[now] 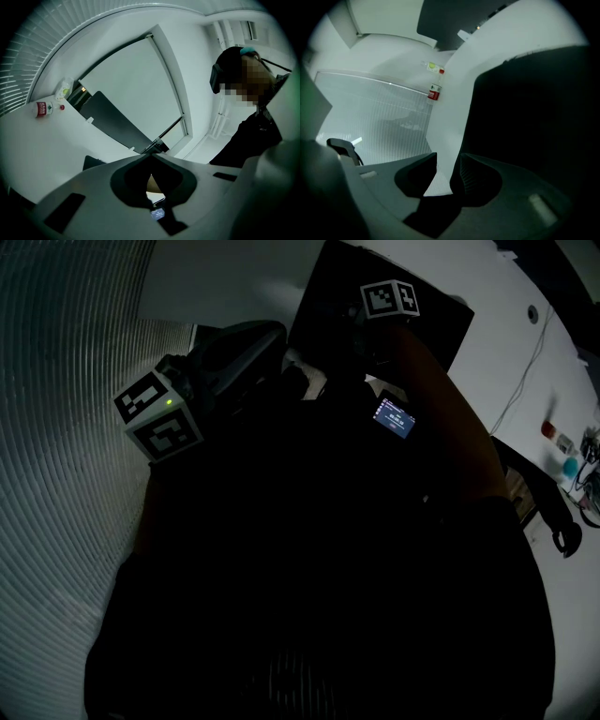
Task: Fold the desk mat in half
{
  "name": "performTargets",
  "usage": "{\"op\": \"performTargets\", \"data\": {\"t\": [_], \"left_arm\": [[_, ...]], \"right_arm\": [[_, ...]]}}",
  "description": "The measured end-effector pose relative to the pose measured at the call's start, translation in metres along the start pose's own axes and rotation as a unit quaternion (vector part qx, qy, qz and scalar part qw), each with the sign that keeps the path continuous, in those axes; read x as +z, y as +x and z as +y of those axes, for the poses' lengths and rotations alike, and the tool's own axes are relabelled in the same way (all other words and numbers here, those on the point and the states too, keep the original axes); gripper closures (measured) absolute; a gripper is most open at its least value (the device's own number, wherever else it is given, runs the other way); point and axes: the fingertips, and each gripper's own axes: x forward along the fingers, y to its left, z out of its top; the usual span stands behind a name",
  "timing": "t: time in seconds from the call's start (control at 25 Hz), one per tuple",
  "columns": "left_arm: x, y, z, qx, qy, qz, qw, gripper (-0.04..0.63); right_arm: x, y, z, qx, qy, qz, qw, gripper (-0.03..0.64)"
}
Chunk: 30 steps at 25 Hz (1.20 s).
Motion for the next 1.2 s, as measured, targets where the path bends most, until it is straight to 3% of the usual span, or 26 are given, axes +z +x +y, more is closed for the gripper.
{"op": "performTargets", "data": {"t": [0.24, 0.44, 0.6, 0.88, 1.0, 1.2], "left_arm": [[0.012, 0.016, -0.011, -0.046, 0.03, 0.034, 0.9979, 0.588], [0.015, 0.044, -0.039, -0.089, 0.067, 0.068, 0.9915, 0.588], [0.017, 0.076, -0.063, -0.131, 0.104, 0.096, 0.9812, 0.588], [0.003, 0.113, -0.119, -0.204, 0.166, 0.125, 0.9567, 0.588], [-0.008, 0.127, -0.138, -0.228, 0.189, 0.139, 0.945, 0.588], [-0.029, 0.145, -0.174, -0.271, 0.224, 0.171, 0.9204, 0.588]], "right_arm": [[0.012, -0.064, 0.047, 0.008, -0.045, -0.089, 0.995, 0.488], [0.008, -0.15, 0.096, 0.008, -0.104, -0.202, 0.974, 0.572], [0.001, -0.225, 0.127, -0.048, -0.178, -0.298, 0.937, 0.607], [-0.058, -0.32, 0.189, -0.085, -0.241, -0.445, 0.858, 0.612], [-0.079, -0.341, 0.21, -0.112, -0.267, -0.481, 0.828, 0.612], [-0.106, -0.374, 0.227, -0.156, -0.274, -0.522, 0.792, 0.614]]}}
